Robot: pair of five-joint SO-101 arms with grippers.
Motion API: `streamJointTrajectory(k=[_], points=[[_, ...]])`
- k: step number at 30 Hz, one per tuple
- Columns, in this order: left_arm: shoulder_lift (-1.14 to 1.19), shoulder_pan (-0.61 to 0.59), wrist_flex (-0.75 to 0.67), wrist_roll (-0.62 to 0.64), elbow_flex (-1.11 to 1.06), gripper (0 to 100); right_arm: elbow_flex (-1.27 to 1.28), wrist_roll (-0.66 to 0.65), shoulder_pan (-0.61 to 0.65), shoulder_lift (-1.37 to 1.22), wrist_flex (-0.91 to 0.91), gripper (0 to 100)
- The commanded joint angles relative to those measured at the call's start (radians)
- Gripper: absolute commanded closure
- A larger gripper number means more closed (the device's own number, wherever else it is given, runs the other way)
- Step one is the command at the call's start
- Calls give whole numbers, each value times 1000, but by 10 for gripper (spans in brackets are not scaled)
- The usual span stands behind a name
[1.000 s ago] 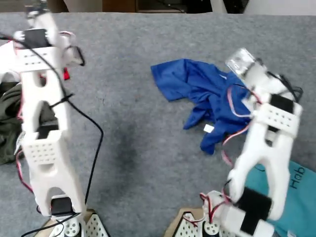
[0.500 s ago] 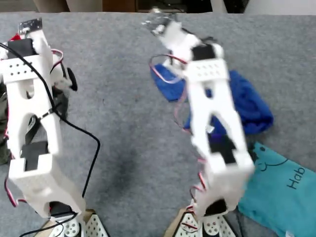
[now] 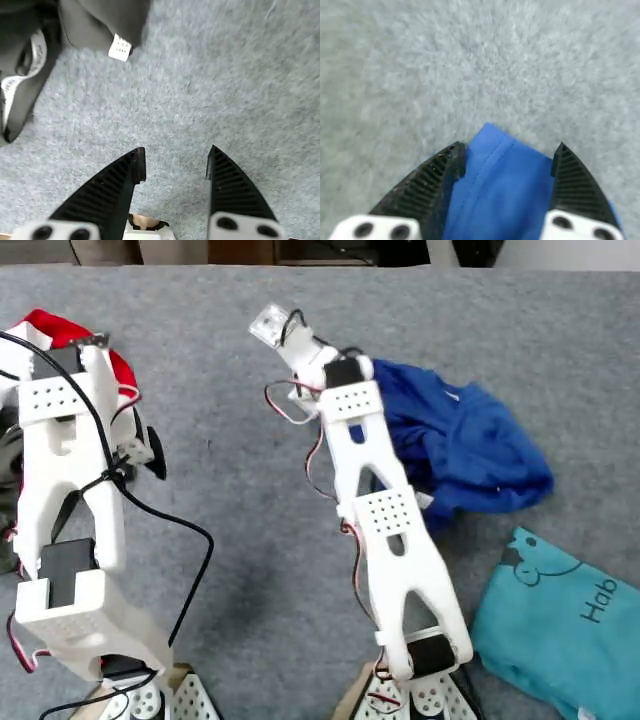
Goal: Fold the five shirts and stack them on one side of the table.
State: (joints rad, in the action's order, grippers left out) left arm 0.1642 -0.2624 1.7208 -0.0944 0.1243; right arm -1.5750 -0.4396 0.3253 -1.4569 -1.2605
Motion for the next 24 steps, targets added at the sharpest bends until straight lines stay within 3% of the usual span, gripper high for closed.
streamJointTrajectory(k=[1,8,17,24], points=[[-64,-2,-57,2,-66,794,-19,17,-7,15,48,720],[-107,-2,-98,3,-147,794,99,11,-22,33,132,726],[-153,-2,-92,3,-152,794,131,-247,-21,18,140,956],[-153,-11,-91,-3,-172,794,71,-144,-58,51,121,995]])
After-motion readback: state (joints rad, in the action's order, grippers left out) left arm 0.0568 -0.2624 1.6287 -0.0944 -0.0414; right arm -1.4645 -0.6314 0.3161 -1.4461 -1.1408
